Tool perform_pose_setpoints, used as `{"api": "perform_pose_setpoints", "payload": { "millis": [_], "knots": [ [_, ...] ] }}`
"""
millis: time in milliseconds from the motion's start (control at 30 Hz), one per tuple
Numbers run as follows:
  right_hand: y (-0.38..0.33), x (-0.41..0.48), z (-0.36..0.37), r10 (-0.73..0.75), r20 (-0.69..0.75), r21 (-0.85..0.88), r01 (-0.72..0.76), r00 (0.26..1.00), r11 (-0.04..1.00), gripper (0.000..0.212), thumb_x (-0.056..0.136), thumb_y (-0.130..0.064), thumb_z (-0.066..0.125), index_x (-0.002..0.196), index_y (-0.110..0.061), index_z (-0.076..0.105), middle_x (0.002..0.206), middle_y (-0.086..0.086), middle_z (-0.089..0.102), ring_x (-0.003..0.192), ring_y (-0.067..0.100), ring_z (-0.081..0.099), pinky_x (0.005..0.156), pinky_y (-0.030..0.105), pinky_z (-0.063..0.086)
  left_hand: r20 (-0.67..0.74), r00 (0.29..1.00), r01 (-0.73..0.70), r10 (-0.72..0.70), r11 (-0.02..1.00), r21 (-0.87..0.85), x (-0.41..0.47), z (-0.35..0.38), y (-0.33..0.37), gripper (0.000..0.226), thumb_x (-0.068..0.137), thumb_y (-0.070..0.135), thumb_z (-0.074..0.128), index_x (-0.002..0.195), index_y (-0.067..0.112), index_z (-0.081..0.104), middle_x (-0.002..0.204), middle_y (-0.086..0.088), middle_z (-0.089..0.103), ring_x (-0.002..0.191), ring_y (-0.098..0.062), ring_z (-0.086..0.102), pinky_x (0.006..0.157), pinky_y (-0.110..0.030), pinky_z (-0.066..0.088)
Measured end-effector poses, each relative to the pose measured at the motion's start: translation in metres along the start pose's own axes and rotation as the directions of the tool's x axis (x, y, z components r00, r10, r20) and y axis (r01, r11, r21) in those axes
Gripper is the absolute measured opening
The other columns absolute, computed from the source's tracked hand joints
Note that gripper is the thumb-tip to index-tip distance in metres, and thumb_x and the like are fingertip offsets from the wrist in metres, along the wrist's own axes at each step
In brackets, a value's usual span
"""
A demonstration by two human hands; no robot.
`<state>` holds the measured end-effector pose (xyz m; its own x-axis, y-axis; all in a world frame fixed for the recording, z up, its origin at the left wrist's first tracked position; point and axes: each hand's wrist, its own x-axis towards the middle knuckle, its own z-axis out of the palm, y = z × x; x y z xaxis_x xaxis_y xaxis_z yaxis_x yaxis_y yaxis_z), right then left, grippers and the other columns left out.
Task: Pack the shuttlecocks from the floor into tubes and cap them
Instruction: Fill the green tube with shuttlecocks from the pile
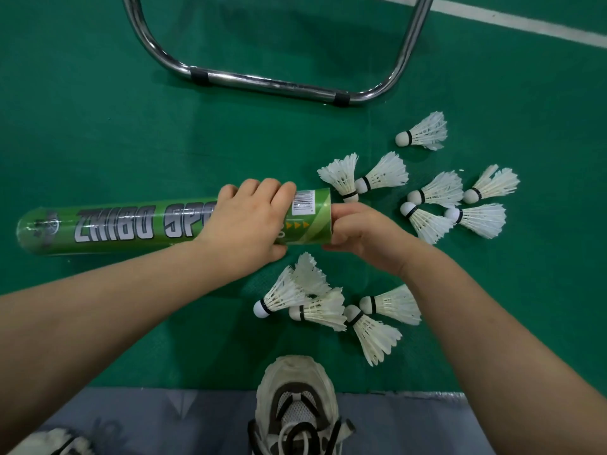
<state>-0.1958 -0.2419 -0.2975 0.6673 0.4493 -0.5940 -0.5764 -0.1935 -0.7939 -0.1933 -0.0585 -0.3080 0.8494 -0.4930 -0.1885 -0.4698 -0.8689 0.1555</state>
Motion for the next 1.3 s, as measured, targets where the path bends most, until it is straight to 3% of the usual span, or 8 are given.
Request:
{"api": "perform_pose_setpoints", "payload": {
  "millis": [267, 333, 433, 500, 567, 667, 1067, 1300],
  "knots": [
    [0.019, -0.009, 0.019, 0.040, 0.032, 0.101, -0.043, 0.999, 0.994, 0.028, 0.069, -0.020, 0.060, 0.098, -0.022, 0.062, 0.090, -0.006, 0.068, 0.090, 0.010, 0.061, 0.094, 0.028, 0.045, -0.013, 0.997, -0.070, 0.070, 0.996, 0.049, -0.009, 0.008, 0.012, 0.077, 0.059, 0.038, 0.079, 0.120, 0.010, 0.041, 0.108, -0.010, 0.056, 0.092, -0.032, 0.055, 0.076, -0.044, 0.042],
    [0.029, -0.013, 0.028, -0.047, -0.227, 0.137, 0.080, 0.973, 0.987, 0.012, 0.080, -0.028, 0.062, 0.089, -0.022, 0.066, 0.080, -0.009, 0.069, 0.079, 0.006, 0.062, 0.083, 0.024, 0.049, 0.003, 0.997, -0.082, 0.082, 0.996, 0.038, -0.008, 0.006, 0.018, 0.075, 0.068, 0.039, 0.073, 0.127, 0.013, 0.037, 0.117, -0.007, 0.051, 0.101, -0.030, 0.051, 0.083, -0.044, 0.039],
    [0.049, -0.025, 0.034, -0.125, -0.715, 0.100, 0.277, 0.688, 0.956, 0.021, 0.094, -0.024, 0.051, 0.077, -0.018, 0.061, 0.068, -0.012, 0.059, 0.067, 0.004, 0.054, 0.067, 0.021, 0.046, 0.021, 0.997, -0.070, 0.070, 0.998, -0.003, -0.004, 0.005, 0.023, 0.074, 0.078, 0.042, 0.062, 0.136, 0.018, 0.024, 0.129, -0.002, 0.040, 0.113, -0.024, 0.041, 0.093, -0.039, 0.031],
    [0.066, -0.034, 0.028, -0.144, -0.766, -0.171, 0.017, 0.627, 0.985, 0.019, 0.093, -0.035, 0.050, 0.086, -0.018, 0.055, 0.074, -0.011, 0.055, 0.074, 0.009, 0.055, 0.069, 0.029, 0.044, 0.031, 0.997, -0.066, 0.066, 0.998, 0.005, -0.003, 0.005, 0.023, 0.073, 0.080, 0.043, 0.060, 0.137, 0.019, 0.021, 0.130, -0.001, 0.038, 0.114, -0.023, 0.039, 0.094, -0.038, 0.031],
    [0.084, -0.040, 0.025, 0.005, -0.636, -0.437, -0.366, 0.772, 0.822, 0.033, 0.089, -0.048, 0.052, 0.106, -0.020, 0.047, 0.084, -0.007, 0.058, 0.081, 0.014, 0.058, 0.067, 0.032, 0.045, 0.044, 0.997, -0.063, 0.063, 0.998, 0.005, -0.004, 0.004, 0.022, 0.073, 0.081, 0.043, 0.059, 0.137, 0.018, 0.020, 0.130, -0.001, 0.038, 0.115, -0.023, 0.039, 0.095, -0.038, 0.030],
    [0.097, -0.038, 0.032, 0.188, -0.517, -0.560, -0.496, 0.835, 0.664, 0.059, 0.082, -0.054, 0.058, 0.126, -0.019, 0.038, 0.099, 0.002, 0.063, 0.088, 0.020, 0.061, 0.066, 0.032, 0.046, 0.050, 0.997, -0.056, 0.056, 0.998, 0.001, -0.004, 0.005, 0.022, 0.074, 0.080, 0.043, 0.060, 0.137, 0.017, 0.021, 0.130, -0.003, 0.039, 0.115, -0.025, 0.040, 0.096, -0.039, 0.032],
    [0.078, -0.031, -0.016, 0.145, -0.779, 0.080, -0.133, 0.610, 0.988, 0.024, 0.096, -0.015, 0.045, 0.119, -0.017, 0.053, 0.104, 0.004, 0.063, 0.074, 0.017, 0.062, 0.068, 0.039, 0.055, 0.018, 1.000, -0.016, 0.016, 1.000, -0.027, 0.004, -0.001, 0.027, 0.075, 0.079, 0.044, 0.063, 0.136, 0.018, 0.022, 0.129, -0.003, 0.040, 0.115, -0.024, 0.040, 0.096, -0.041, 0.033],
    [0.056, -0.041, -0.022, -0.174, -0.857, -0.064, 0.235, 0.485, 0.970, 0.028, 0.096, -0.010, 0.042, 0.096, -0.035, 0.053, 0.086, -0.006, 0.059, 0.081, 0.012, 0.053, 0.079, 0.032, 0.046, 0.041, 0.999, -0.017, 0.018, 1.000, -0.011, 0.003, 0.002, 0.029, 0.075, 0.079, 0.044, 0.062, 0.136, 0.018, 0.022, 0.129, -0.002, 0.040, 0.114, -0.024, 0.041, 0.095, -0.040, 0.033]
  ]
}}
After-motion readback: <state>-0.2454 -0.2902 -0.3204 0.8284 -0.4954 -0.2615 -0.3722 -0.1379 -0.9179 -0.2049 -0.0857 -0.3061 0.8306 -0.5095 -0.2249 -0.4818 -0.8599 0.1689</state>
